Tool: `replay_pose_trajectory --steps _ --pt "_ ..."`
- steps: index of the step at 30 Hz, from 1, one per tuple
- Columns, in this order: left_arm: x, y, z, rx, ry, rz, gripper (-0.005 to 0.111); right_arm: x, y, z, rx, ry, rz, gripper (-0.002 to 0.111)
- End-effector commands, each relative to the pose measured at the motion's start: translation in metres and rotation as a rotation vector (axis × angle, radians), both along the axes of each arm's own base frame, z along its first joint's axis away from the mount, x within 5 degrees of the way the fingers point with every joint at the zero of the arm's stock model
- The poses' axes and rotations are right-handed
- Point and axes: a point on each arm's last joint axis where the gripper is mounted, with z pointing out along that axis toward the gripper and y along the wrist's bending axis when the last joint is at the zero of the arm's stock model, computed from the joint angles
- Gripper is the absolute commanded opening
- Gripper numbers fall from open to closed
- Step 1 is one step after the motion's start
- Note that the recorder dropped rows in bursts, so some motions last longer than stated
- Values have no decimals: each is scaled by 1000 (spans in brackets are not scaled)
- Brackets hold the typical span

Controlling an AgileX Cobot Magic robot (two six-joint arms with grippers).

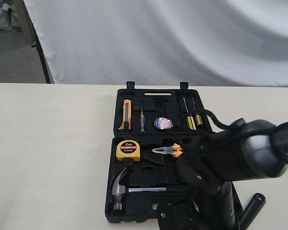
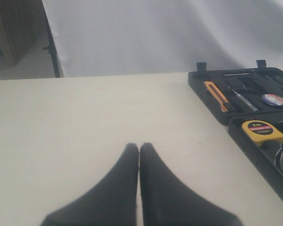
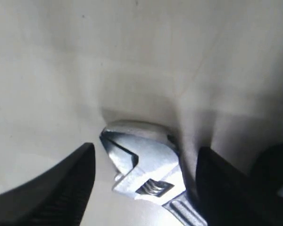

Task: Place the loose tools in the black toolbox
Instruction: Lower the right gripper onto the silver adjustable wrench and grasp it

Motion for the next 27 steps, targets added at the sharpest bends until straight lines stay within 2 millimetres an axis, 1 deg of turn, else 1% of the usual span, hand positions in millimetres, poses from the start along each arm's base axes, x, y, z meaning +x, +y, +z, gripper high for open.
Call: replay_pose_trajectory --steps 1,4,14,16,19,22,23,27 --pt "0 0 0 -5 -4 1 1 -4 1 -12 1 38 -12 60" --pt "0 0 0 -5 -4 1 1 -8 4 -16 18 81 -67 60" --pt "0 0 0 -5 -4 1 1 -11 3 -33 -36 117 -65 60" --pt "0 0 0 -5 -4 1 1 -13 3 -34 -56 127 -57 58" --pt "0 0 0 -5 -4 1 1 -17 5 -33 -70 119 -15 47" --pt "0 0 0 -5 -4 1 1 -20 7 -33 -85 114 18 30" --pt "0 0 0 -5 -4 1 1 -21 8 -33 -85 114 22 23" --pt "0 0 0 -5 -4 1 1 -22 8 -33 -80 113 -12 4"
